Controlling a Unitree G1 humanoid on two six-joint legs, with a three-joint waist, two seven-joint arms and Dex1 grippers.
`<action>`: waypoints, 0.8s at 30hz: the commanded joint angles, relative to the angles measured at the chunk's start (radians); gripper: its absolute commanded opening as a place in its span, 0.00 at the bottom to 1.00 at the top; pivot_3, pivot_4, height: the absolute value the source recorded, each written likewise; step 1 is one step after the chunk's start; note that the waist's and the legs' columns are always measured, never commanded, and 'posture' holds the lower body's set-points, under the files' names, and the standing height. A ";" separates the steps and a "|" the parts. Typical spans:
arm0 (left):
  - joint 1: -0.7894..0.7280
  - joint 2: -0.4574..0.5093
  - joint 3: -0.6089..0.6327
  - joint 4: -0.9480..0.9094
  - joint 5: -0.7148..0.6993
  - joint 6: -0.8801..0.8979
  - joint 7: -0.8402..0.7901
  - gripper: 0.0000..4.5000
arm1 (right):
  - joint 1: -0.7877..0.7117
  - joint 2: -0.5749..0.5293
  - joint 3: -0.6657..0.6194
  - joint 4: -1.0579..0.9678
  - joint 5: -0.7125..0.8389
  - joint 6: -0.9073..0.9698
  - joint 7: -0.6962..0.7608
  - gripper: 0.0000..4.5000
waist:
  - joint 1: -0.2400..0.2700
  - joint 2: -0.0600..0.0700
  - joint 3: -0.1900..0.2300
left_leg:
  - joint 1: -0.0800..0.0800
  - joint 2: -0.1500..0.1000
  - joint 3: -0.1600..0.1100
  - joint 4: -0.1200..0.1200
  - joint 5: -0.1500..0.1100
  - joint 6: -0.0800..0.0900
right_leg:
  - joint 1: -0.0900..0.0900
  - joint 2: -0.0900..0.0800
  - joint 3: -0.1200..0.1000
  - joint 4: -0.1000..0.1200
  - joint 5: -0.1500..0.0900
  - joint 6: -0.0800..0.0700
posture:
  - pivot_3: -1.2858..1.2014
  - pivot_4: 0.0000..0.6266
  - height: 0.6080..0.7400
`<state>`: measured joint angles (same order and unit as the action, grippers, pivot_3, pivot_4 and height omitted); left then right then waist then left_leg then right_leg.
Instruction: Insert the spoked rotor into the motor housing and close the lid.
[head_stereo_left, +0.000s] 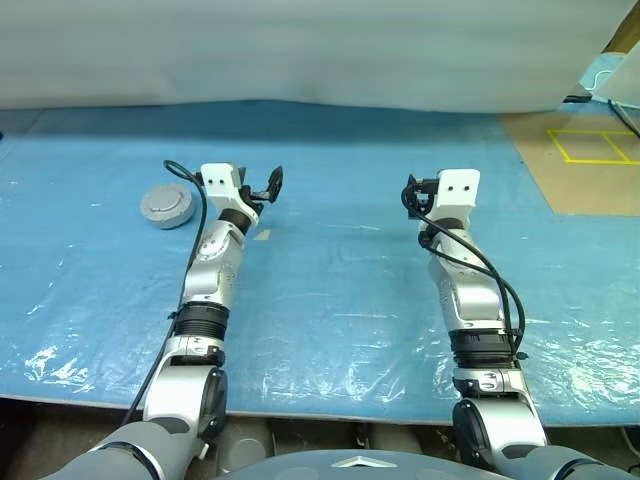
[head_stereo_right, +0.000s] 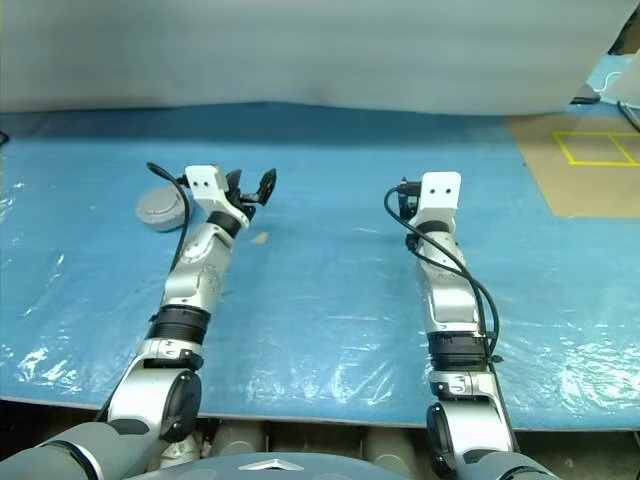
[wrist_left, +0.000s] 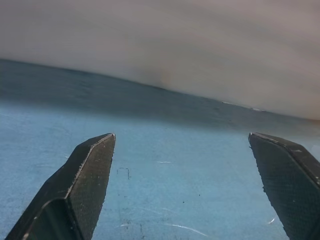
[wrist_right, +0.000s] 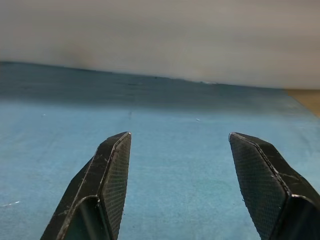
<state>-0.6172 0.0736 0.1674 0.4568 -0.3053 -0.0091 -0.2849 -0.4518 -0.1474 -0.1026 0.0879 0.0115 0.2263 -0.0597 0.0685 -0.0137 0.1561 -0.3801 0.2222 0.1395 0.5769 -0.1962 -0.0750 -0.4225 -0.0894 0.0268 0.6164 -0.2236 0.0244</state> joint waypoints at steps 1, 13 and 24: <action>0.012 0.016 0.010 -0.058 0.008 0.004 0.020 1.00 | 0.021 0.011 0.003 -0.050 -0.006 0.001 -0.007 0.72 | 0.000 0.000 0.000 | 0.000 0.000 0.000 0.000 0.000 0.000 | 0.000 0.000 0.000 0.000 0.000 0.000 | 0.52 0.24 1.00; 0.089 0.060 0.022 -0.167 0.027 0.036 0.077 1.00 | 0.010 -0.014 0.011 -0.064 -0.012 0.034 0.027 0.72 | -0.001 0.000 0.000 | 0.000 0.000 0.000 0.000 0.000 0.000 | 0.000 0.000 0.000 -0.001 0.000 0.000 | 0.52 0.24 1.00; 0.242 0.165 0.064 -0.304 0.058 0.091 0.130 1.00 | 0.128 -0.062 -0.011 -0.165 -0.017 0.115 0.048 0.72 | -0.001 0.000 0.000 | 0.000 0.000 0.000 -0.001 0.000 0.000 | 0.000 0.000 0.000 -0.003 0.000 0.000 | 0.52 0.24 1.00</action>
<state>-0.3846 0.2313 0.2282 0.2070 -0.2563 0.0783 -0.1593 -0.3322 -0.2006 -0.0967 -0.0333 0.0011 0.3375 -0.0128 0.0679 -0.0134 0.1563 -0.3802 0.2226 0.1395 0.5755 -0.1963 -0.0751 -0.4223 -0.0894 0.0264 0.6136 -0.2237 0.0246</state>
